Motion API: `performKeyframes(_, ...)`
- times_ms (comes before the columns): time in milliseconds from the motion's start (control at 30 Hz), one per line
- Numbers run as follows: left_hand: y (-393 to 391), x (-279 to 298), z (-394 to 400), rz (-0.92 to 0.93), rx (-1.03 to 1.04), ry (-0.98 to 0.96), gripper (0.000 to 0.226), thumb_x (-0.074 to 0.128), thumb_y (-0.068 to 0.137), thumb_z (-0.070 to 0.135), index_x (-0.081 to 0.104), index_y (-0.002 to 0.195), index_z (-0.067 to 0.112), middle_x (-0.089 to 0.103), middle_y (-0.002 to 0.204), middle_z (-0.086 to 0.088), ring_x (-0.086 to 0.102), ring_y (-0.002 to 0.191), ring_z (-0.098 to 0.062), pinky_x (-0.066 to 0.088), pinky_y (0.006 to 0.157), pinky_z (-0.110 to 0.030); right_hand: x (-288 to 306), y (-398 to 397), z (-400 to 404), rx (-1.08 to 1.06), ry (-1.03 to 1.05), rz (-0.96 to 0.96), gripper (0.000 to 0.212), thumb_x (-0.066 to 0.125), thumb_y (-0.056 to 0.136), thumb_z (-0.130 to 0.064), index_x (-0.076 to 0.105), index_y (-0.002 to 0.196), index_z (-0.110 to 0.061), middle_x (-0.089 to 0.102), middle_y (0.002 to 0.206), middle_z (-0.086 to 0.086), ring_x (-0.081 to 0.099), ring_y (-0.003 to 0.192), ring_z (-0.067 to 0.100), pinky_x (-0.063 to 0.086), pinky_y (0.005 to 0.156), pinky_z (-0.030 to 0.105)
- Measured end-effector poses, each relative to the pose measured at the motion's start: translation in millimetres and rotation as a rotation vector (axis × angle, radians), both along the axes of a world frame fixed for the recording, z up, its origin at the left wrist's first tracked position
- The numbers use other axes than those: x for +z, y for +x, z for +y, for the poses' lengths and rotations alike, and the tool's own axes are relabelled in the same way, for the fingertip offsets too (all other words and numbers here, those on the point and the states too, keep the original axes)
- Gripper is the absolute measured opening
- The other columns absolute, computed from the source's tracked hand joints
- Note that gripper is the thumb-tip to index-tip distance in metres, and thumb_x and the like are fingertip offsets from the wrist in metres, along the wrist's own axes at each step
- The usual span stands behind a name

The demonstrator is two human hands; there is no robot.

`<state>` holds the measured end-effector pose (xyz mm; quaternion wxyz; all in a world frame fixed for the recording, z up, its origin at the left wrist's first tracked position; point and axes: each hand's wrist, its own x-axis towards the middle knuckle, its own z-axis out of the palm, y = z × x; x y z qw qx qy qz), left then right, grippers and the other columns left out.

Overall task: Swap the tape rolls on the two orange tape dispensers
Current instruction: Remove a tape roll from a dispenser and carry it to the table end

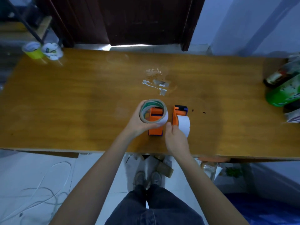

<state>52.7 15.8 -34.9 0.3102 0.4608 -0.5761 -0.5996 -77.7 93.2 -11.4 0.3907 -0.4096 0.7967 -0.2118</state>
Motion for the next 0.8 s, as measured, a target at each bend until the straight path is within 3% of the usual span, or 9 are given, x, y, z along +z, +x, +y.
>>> performKeyframes(100, 13.3, 9.8, 5.4, -0.001, 0.086, -0.025, 0.082, 0.086, 0.060, 0.007, 0.042, 0.121, 0.040, 0.052, 0.120, 0.021, 0.050, 0.112, 0.011, 0.047, 0.094, -0.021, 18.3, -2.9, -12.0, 0.048, -0.108, -0.092, 0.044, 0.029, 0.096, -0.048, 0.054, 0.099, -0.012, 0.062, 0.081, 0.002, 0.061, 0.074, 0.019, 0.050, 0.057, 0.035)
performKeyframes(167, 27.8, 13.1, 12.0, -0.002, 0.137, -0.052, 0.090, 0.087, 0.060, 0.012, 0.038, 0.133, 0.032, 0.049, 0.130, 0.013, 0.046, 0.123, -0.003, 0.050, 0.093, -0.028, 23.4, 3.0, -28.2, 0.035, -0.070, -0.369, 0.039, 0.038, 0.094, -0.048, 0.052, 0.111, -0.016, 0.062, 0.095, 0.002, 0.066, 0.085, 0.019, 0.058, 0.058, 0.035)
performKeyframes(233, 43.8, 18.1, 20.7, -0.011, 0.165, -0.044, 0.100, 0.086, 0.061, 0.008, 0.029, 0.142, 0.023, 0.044, 0.134, 0.007, 0.046, 0.125, -0.007, 0.053, 0.088, -0.027, 24.2, 15.9, -41.6, 0.038, 0.027, -0.572, 0.038, 0.049, 0.093, -0.041, 0.054, 0.117, -0.013, 0.065, 0.104, 0.008, 0.068, 0.089, 0.021, 0.061, 0.064, 0.035)
performKeyframes(300, 62.6, 22.3, 30.6, -0.012, 0.210, 0.058, 0.112, 0.085, 0.062, 0.013, 0.016, 0.148, 0.030, 0.044, 0.132, 0.012, 0.053, 0.119, -0.006, 0.054, 0.085, -0.027, 24.8, 31.3, -47.6, 0.114, 0.028, -0.619, 0.030, 0.052, 0.093, -0.032, 0.057, 0.113, -0.010, 0.065, 0.098, 0.010, 0.068, 0.083, 0.020, 0.060, 0.063, 0.029)
performKeyframes(367, 85.4, 24.7, 40.8, 0.048, 0.344, 0.210, 0.116, 0.084, 0.061, 0.031, 0.008, 0.149, 0.037, 0.047, 0.137, 0.008, 0.058, 0.116, -0.014, 0.053, 0.092, -0.036, 21.3, 48.4, -47.2, 0.214, -0.012, -0.643, 0.017, 0.050, 0.095, -0.028, 0.060, 0.100, -0.014, 0.064, 0.093, 0.006, 0.065, 0.080, 0.018, 0.059, 0.064, 0.023)
performKeyframes(433, 103.0, 25.2, 45.8, 0.110, 0.538, 0.340, 0.097, 0.074, 0.072, 0.040, 0.016, 0.150, 0.026, 0.054, 0.136, -0.003, 0.064, 0.108, -0.019, 0.054, 0.088, -0.035, 17.7, 61.0, -44.6, 0.243, -0.023, -0.680, 0.021, 0.051, 0.095, -0.026, 0.061, 0.104, -0.010, 0.064, 0.096, 0.007, 0.064, 0.082, 0.018, 0.058, 0.068, 0.024)
performKeyframes(500, 124.4, 27.7, 53.7, 0.120, 0.692, 0.380, 0.062, 0.061, 0.087, 0.032, 0.040, 0.141, 0.009, 0.064, 0.119, -0.008, 0.068, 0.093, -0.018, 0.057, 0.073, -0.027, 15.0, 82.5, -41.5, 0.244, -0.007, -0.706, 0.032, 0.052, 0.094, -0.025, 0.057, 0.116, -0.001, 0.064, 0.096, 0.008, 0.065, 0.082, 0.019, 0.058, 0.066, 0.022)
performKeyframes(567, 145.6, 28.1, 62.7, 0.120, 0.748, 0.364, 0.043, 0.058, 0.091, 0.025, 0.056, 0.126, 0.002, 0.069, 0.105, -0.010, 0.070, 0.083, -0.017, 0.058, 0.067, -0.023, 14.3, 105.5, -38.8, 0.248, 0.012, -0.729, 0.035, 0.053, 0.094, -0.023, 0.056, 0.119, 0.001, 0.064, 0.095, 0.008, 0.066, 0.082, 0.021, 0.059, 0.063, 0.022)
performKeyframes(800, 232.9, 28.7, 86.1, 0.183, 0.851, 0.303, 0.035, 0.061, 0.089, 0.022, 0.063, 0.119, 0.005, 0.070, 0.106, -0.012, 0.072, 0.076, -0.011, 0.058, 0.068, -0.022, 19.9, 195.8, -34.8, 0.282, 0.089, -0.792, 0.044, 0.057, 0.091, -0.025, 0.051, 0.126, 0.000, 0.066, 0.096, 0.005, 0.068, 0.085, 0.022, 0.060, 0.075, 0.030)
